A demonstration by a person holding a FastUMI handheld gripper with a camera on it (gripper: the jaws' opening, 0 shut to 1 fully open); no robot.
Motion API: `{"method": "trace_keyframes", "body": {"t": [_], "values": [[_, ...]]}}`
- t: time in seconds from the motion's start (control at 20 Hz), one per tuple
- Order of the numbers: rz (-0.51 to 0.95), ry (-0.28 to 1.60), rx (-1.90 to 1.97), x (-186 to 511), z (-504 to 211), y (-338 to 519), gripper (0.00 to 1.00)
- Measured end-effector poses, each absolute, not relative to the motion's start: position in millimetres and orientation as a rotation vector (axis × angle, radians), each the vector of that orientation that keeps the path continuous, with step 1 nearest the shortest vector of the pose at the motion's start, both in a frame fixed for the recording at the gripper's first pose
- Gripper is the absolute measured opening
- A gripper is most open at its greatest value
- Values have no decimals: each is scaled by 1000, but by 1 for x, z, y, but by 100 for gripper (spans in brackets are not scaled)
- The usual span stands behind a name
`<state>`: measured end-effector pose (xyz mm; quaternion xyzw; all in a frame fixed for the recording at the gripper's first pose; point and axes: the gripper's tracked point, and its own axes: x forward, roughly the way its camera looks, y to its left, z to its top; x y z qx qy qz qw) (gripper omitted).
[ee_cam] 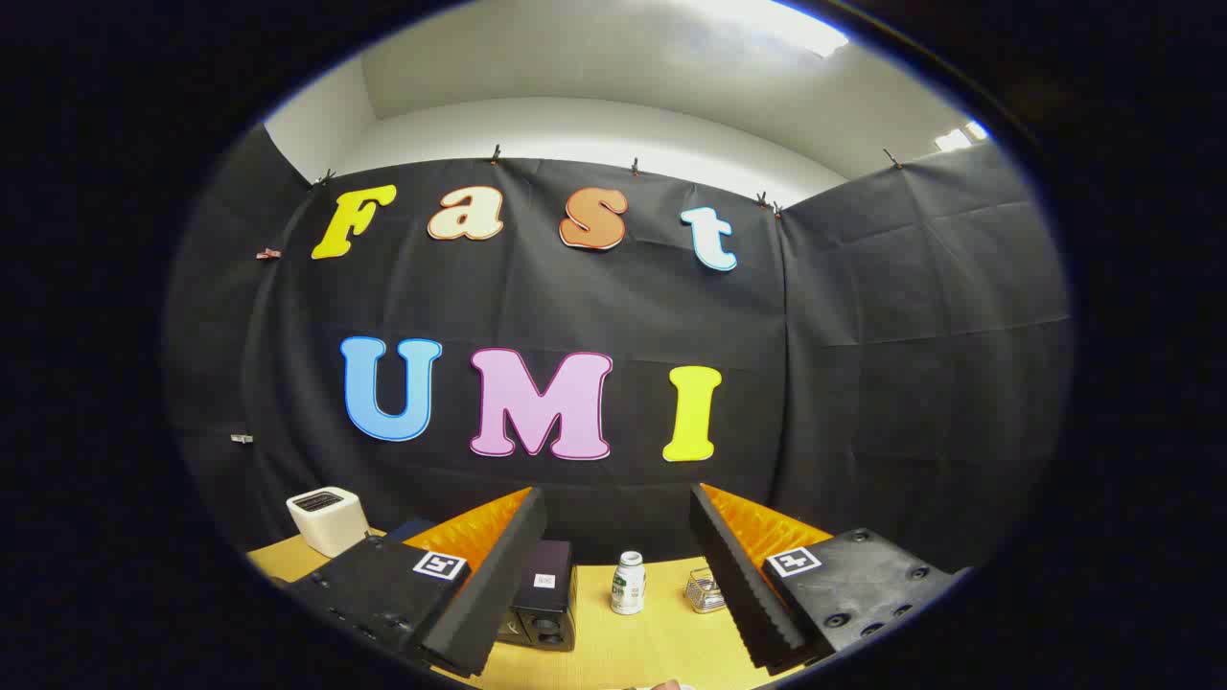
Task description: Open the toaster oven, put the food inside, and close the toaster oven door.
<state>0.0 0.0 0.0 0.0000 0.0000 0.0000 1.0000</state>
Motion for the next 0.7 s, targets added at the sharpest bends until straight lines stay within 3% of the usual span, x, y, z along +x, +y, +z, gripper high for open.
{"method": "trace_keyframes", "body": {"t": [0.7], "values": [[14,24,25,-15,-2,6,98]]}}
